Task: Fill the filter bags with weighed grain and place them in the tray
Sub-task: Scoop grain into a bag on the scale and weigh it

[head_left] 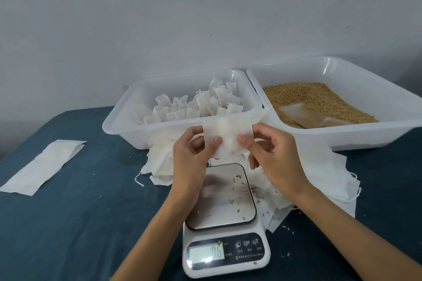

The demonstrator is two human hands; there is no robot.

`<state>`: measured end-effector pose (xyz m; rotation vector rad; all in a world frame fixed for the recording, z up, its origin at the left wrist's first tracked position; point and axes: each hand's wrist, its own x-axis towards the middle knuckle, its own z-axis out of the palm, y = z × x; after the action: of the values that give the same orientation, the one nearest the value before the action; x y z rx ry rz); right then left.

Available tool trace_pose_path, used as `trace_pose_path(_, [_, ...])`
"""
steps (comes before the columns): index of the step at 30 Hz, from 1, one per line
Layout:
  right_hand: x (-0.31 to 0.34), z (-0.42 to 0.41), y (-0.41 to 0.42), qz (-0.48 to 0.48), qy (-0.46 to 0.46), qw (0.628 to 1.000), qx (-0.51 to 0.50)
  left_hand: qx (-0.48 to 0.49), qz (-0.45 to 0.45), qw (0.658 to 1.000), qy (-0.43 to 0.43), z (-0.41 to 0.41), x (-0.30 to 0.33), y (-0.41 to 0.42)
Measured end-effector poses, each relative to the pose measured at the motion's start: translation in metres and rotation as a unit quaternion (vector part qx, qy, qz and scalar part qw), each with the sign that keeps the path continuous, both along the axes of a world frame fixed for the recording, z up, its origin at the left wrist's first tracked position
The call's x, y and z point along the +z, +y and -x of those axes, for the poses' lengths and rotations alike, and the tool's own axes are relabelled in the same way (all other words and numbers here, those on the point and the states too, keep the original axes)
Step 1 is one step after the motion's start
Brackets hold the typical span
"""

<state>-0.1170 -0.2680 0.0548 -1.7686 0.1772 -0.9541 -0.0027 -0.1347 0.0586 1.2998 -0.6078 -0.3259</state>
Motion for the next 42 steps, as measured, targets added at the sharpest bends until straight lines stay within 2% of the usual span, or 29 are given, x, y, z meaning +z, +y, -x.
trace_pose_path(9, [0.004,0.002,-0.002,-0.030,-0.007,0.999,-0.016,0.019,0.007,0.998,-0.063,-0.003,-0.002,0.000])
trace_pose_path(14, [0.003,0.002,0.002,0.036,0.010,0.999,-0.020,0.011,0.002,1.000,-0.022,-0.003,-0.001,0.000])
trace_pose_path(19, [0.003,0.004,-0.003,0.027,-0.008,0.999,-0.032,0.014,0.006,1.000,-0.012,-0.007,-0.002,0.001])
trace_pose_path(25, [0.001,0.002,-0.006,0.032,0.011,0.999,-0.017,0.037,0.011,0.999,-0.002,-0.010,0.003,0.004])
trace_pose_path(26, [0.002,0.001,-0.007,0.034,0.010,0.999,-0.015,0.052,0.014,0.998,-0.023,-0.010,0.004,0.005])
trace_pose_path(28, [0.003,0.001,-0.009,0.039,0.009,0.999,-0.017,0.070,-0.012,0.989,-0.131,-0.008,0.009,0.008])
trace_pose_path(30, [0.003,0.002,-0.010,0.055,0.010,0.998,-0.021,0.029,-0.060,0.970,-0.234,-0.002,0.011,0.010])
trace_pose_path(33, [0.000,0.002,-0.009,0.085,0.023,0.996,-0.023,-0.031,-0.139,0.935,-0.326,0.006,0.009,0.009])
trace_pose_path(37, [0.001,0.002,-0.002,0.093,0.038,0.995,0.015,-0.046,-0.189,0.916,-0.350,0.012,0.005,0.007])
trace_pose_path(42, [0.020,0.013,-0.008,0.136,0.059,0.988,0.052,-0.085,-0.168,0.931,-0.311,0.020,0.015,0.010])
